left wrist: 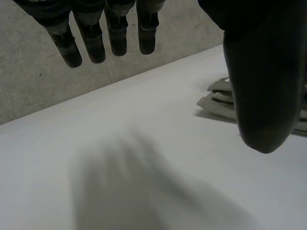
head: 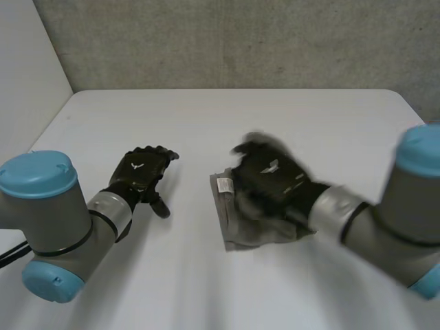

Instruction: Fold the towel.

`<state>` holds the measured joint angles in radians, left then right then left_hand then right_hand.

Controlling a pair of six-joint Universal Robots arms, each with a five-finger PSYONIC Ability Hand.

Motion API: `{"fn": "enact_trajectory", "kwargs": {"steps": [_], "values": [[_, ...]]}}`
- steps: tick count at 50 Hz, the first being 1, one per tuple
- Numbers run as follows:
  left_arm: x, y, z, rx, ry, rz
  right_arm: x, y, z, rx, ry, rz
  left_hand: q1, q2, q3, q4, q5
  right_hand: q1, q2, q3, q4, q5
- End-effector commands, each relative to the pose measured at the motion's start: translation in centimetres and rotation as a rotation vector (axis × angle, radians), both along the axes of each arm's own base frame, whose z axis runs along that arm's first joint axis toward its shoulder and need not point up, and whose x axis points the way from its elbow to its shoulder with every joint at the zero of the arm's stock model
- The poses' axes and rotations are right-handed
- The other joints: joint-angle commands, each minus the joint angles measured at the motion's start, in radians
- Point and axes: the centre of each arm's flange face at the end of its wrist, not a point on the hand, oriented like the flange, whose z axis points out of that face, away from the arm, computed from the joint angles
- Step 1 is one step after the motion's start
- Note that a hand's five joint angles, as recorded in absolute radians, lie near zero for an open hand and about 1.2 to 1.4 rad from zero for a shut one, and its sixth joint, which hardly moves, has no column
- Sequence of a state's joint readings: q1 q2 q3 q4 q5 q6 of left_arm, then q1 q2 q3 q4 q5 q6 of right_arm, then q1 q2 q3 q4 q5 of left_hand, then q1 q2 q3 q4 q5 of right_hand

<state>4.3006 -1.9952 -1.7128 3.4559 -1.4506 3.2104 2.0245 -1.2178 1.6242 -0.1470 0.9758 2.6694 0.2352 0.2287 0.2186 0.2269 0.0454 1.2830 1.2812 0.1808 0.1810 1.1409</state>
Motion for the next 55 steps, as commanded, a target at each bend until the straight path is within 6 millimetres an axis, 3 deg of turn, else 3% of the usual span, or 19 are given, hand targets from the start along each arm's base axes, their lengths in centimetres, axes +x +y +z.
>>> {"fn": "enact_trajectory", "kwargs": {"steps": [1,4,5,6,7,11,13,14,16,19,23,25,27,29,31,44,46,55], "values": [[0.2,-0.1,0.4,-0.012,0.005,0.011,3.5,4.4,-4.1,0.073,0.07,0.127,-0.057,-0.05,-0.044,-0.052,-0.042,0.113,0.115,-0.006,-0.007,0.081],[0.1,-0.1,0.5,-0.013,0.006,0.009,3.6,4.3,-5.1,0.087,0.091,0.098,-0.06,-0.053,-0.044,-0.052,-0.045,0.108,0.11,-0.006,-0.007,0.076],[0.0,0.0,0.6,-0.016,0.007,0.005,3.4,3.9,-5.2,0.088,0.093,0.064,-0.057,-0.05,-0.044,-0.052,-0.042,-0.484,-0.483,-0.006,-0.007,-0.517],[-0.1,0.0,0.8,-0.023,0.01,0.0,3.4,3.9,-5.2,0.088,0.093,0.064,-0.057,-0.05,-0.044,-0.052,-0.042,-0.49,-0.489,-0.006,-0.007,-0.523],[-0.1,0.0,0.8,-0.023,0.01,0.0,3.2,3.4,-5.0,0.079,0.091,0.024,-0.057,-0.05,-0.044,-0.052,-0.042,-1.108,-1.107,-0.006,-0.007,-1.141],[-0.9,0.2,1.4,-0.041,0.024,-0.02,2.2,2.3,-2.9,0.044,0.054,-0.054,-0.06,-0.053,-0.044,-0.052,-0.045,-1.108,-1.107,-0.006,-0.007,-1.141],[-1.5,0.4,1.7,-0.05,0.041,-0.035,0.1,0.5,-0.6,0.04,-0.006,-0.145,-0.06,-0.053,-0.044,-0.052,-0.045,-1.108,-1.107,-0.006,-0.007,-1.141],[-2.1,0.6,2.1,-0.053,0.068,-0.05,0.1,0.5,-0.6,0.04,-0.006,-0.145,-0.06,-0.053,-0.044,-0.052,-0.045,-1.108,-1.107,-0.006,-0.007,-1.141],[-2.6,0.8,2.5,-0.046,0.1,-0.058,-2.1,-1.1,0.4,0.073,-0.072,-0.234,-0.06,-0.053,-0.044,-0.052,-0.045,-1.108,-1.107,-0.006,-0.007,-1.141],[-3.4,0.9,3.0,-0.018,0.178,-0.065,-3.7,-2.6,0.7,0.122,-0.145,-0.306,-0.057,-0.05,-0.044,-0.052,-0.042,-1.108,-1.107,-0.006,-0.007,-1.141],[-4.0,1.0,3.1,0.014,0.239,-0.069,-5.0,-4.0,0.6,0.183,-0.197,-0.362,-0.057,-0.05,-0.044,-0.052,-0.042,-1.108,-1.107,-0.006,-0.007,-1.141],[-5.5,2.0,2.1,0.072,0.272,-0.102,-5.8,-4.9,0.3,0.225,-0.221,-0.381,-0.048,-0.042,-0.044,-0.052,-0.033,-1.108,-1.107,-0.006,-0.007,-1.141],[-5.6,2.0,2.0,0.073,0.272,-0.102,-5.9,-5.2,-0.1,0.245,-0.222,-0.378,-0.048,-0.042,-0.044,-0.052,-0.033,-1.108,-1.107,-0.006,-0.007,-1.141],[-7.2,3.3,0.8,0.116,0.276,-0.14,-5.6,-5.7,-1.7,0.294,-0.207,-0.369,-0.039,-0.033,-0.044,-0.052,-0.024,-1.108,-1.107,-0.006,-0.007,-1.141],[-7.5,3.5,0.2,0.13,0.27,-0.145,-5.5,-6.0,-2.5,0.314,-0.2,-0.367,-0.031,-0.024,-0.044,-0.052,-0.015,-1.108,-1.107,-0.006,-0.007,-1.141],[-7.9,3.8,-3.5,0.165,0.196,-0.057,-4.6,-7.8,-5.5,0.458,-0.185,-0.378,-0.022,-0.015,-0.044,-0.052,-0.006,-1.108,-1.107,-0.006,-0.007,-1.141],[-7.8,3.7,-4.0,0.17,0.186,-0.042,-4.5,-8.1,-6.7,0.479,-0.149,-0.386,-0.022,-0.015,-0.044,-0.052,-0.006,-1.108,-1.107,-0.006,-0.007,-1.141],[-7.5,3.5,-4.6,0.177,0.174,-0.016,-4.8,-7.9,-7.0,0.381,0.002,-0.346,-0.022,-0.015,-0.044,-0.052,-0.006,-1.108,-1.107,-0.006,-0.007,-1.141]]}}
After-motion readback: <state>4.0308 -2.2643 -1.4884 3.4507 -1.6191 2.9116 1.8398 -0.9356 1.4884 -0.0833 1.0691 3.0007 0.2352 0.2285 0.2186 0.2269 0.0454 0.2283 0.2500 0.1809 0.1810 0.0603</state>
